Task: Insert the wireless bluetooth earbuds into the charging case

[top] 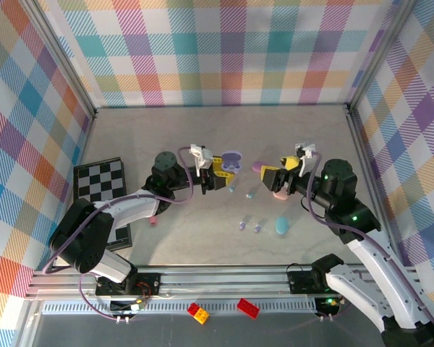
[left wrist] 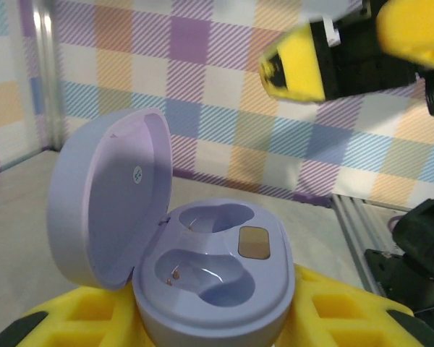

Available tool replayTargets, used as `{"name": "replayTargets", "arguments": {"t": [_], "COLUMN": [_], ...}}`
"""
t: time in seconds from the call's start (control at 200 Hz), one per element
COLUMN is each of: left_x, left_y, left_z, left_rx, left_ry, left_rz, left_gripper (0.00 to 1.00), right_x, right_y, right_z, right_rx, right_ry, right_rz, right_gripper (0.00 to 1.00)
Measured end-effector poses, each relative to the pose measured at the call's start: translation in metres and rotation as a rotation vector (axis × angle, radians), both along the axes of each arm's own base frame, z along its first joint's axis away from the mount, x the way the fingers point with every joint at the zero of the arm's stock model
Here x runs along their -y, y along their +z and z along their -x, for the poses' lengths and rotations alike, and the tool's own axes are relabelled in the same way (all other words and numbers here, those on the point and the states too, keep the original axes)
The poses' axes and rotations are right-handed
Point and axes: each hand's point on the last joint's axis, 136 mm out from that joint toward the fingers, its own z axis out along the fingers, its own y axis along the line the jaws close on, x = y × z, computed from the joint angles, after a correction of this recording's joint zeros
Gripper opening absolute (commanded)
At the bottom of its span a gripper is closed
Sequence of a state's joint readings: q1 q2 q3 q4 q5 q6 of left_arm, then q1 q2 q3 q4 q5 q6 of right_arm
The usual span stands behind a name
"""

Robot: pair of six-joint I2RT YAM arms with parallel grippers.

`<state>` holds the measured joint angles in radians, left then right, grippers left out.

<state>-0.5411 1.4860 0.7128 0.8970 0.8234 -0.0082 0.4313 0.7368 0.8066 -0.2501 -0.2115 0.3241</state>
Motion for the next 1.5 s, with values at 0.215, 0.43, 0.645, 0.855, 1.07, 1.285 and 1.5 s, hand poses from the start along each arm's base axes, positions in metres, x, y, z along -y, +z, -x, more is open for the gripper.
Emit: {"name": "replayTargets", "arguments": {"t": [0.215, 0.43, 0.645, 0.855, 1.07, 1.285, 1.5], "left_x": [-0.023, -0.029, -0.030, -0.030, -0.031, -0.033, -0.034], "left_y": [0.006, 0.012, 0.010, 0.007, 0.012, 0.014, 0.015], "left_z": [-0.015, -0.014, -0.014, -0.014, -0.012, -0.010, -0.009], "left_rx": [0.018, 0.045, 0.041, 0.026, 0.048, 0.056, 0.068], "left_ry": [0.085, 0.105, 0.106, 0.105, 0.106, 0.111, 0.115], "left_rz": [0.011, 0.008, -0.004, -0.012, -0.012, -0.015, -0.021], "left_gripper": [0.39, 0.39, 0.39, 0.39, 0.39, 0.39, 0.39], "right_x": [0.005, -0.003, -0.015, -0.020, -0.031, -0.038, -0.042], "right_y": [-0.114, -0.187, -0.223, -0.248, -0.250, -0.261, -0.270], "right_z": [0.011, 0.049, 0.069, 0.074, 0.060, 0.052, 0.058], "right_rx": [-0.428, -0.719, -0.890, -0.959, -0.929, -0.935, -0.958], "right_ry": [-0.100, -0.133, -0.136, -0.126, -0.072, -0.030, 0.002], "right_rz": [-0.035, -0.069, -0.038, 0.062, 0.152, 0.217, 0.242], "right_gripper": [0.76, 0.73, 0.73, 0.73, 0.73, 0.73, 0.73]}}
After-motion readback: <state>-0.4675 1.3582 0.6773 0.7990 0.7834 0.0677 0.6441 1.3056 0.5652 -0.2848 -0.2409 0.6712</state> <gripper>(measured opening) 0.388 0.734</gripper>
